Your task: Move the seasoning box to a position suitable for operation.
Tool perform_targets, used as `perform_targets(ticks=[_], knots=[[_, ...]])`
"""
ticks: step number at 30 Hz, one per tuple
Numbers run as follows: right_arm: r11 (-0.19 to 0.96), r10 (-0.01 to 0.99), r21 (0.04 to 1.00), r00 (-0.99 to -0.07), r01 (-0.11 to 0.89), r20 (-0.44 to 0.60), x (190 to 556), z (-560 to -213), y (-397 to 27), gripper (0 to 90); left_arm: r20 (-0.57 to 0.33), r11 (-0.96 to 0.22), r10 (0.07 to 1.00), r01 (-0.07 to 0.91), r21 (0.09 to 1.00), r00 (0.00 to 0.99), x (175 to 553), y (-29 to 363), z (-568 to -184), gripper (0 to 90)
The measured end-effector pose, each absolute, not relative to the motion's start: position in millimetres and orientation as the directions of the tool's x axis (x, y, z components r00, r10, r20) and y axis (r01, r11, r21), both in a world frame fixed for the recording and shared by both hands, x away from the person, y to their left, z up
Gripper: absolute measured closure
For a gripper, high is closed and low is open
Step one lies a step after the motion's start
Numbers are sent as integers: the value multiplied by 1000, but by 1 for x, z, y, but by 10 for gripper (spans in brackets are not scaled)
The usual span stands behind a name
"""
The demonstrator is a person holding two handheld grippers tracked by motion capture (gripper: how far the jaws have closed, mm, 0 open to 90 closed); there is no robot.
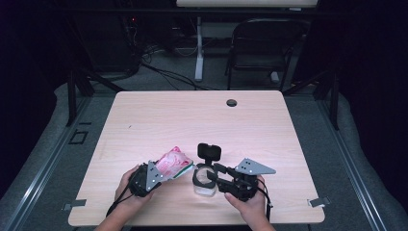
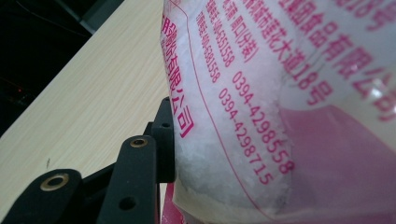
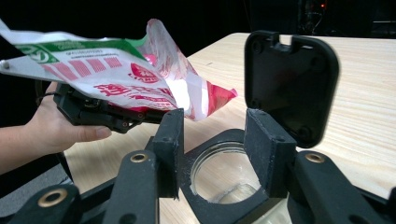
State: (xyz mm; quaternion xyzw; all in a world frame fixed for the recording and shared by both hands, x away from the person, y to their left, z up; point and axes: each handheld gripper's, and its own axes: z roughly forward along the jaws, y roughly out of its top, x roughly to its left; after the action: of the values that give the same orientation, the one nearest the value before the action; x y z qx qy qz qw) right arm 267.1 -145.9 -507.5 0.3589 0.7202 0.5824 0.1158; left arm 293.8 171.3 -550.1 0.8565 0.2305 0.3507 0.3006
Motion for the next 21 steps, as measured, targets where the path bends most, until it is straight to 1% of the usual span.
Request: perform_targets(ticks=[9, 17, 21], knots=[[57, 672, 920, -696, 388, 253, 265, -508, -151, 590, 477, -726, 590, 168, 667, 652, 296, 166, -551, 618], [51, 672, 919, -694, 391, 258, 266, -506, -152, 598, 513, -757, 559, 147, 637, 651, 293, 161, -553, 618], [41, 665, 920, -698, 390, 267, 267, -503, -150, 603, 523, -759, 556, 139, 636, 646, 291, 161, -554, 618]])
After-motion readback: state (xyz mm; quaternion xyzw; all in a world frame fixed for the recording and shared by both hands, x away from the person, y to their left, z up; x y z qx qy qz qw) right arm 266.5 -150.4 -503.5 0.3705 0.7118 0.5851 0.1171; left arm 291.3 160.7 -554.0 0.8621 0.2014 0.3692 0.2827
